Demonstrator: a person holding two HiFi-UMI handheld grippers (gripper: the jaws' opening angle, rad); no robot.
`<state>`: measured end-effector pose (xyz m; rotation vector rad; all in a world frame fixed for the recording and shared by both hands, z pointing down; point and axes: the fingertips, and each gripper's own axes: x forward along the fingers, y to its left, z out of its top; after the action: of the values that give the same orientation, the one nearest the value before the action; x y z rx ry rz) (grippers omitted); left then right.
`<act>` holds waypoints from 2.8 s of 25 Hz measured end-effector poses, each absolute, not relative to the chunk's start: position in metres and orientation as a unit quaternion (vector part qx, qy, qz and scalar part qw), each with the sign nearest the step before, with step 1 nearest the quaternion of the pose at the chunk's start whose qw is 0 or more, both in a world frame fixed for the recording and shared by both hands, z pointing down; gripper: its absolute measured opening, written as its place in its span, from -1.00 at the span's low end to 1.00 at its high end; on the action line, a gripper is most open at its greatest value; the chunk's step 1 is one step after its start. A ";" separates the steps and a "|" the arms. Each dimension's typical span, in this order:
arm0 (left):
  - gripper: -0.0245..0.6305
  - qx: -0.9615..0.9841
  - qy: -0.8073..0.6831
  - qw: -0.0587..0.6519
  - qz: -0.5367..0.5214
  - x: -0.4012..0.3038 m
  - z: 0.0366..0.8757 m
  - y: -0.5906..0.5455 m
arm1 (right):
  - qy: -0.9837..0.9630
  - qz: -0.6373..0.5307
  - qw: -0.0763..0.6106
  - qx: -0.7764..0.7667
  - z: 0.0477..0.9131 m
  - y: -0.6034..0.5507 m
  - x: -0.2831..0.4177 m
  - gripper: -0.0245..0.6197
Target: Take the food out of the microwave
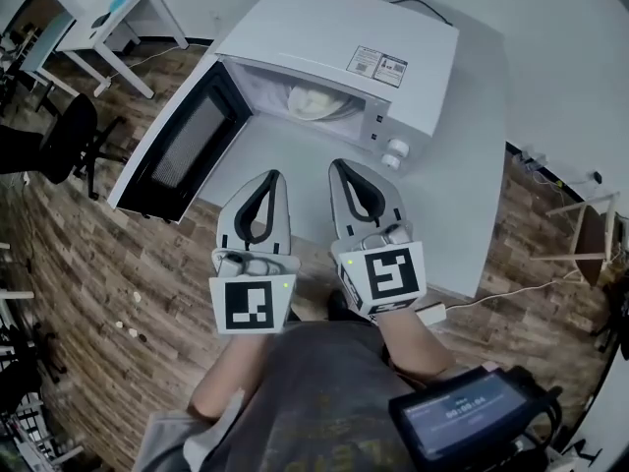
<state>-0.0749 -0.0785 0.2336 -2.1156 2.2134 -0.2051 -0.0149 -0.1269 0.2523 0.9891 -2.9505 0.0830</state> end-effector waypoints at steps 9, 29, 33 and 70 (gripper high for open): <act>-0.91 -0.746 0.663 0.041 -0.049 -0.110 0.233 -0.126 | -0.918 0.019 0.026 0.395 0.254 -0.163 -0.041 -0.90; -0.91 -0.859 0.510 0.023 -0.028 -0.169 0.248 -0.186 | -0.824 0.032 0.047 0.563 0.271 -0.189 -0.097 -0.90; -0.91 -0.867 0.498 0.024 -0.025 -0.167 0.250 -0.189 | -0.822 0.030 0.049 0.567 0.271 -0.194 -0.101 -0.90; -0.91 -0.822 0.568 -0.011 -0.043 -0.184 0.403 -0.252 | -0.857 0.158 0.065 0.486 0.448 -0.255 -0.130 -0.90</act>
<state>-0.1841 -0.2516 0.4026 -2.6000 1.7954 -0.1367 -0.1302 -0.2548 0.4478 1.4679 -2.5855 0.4779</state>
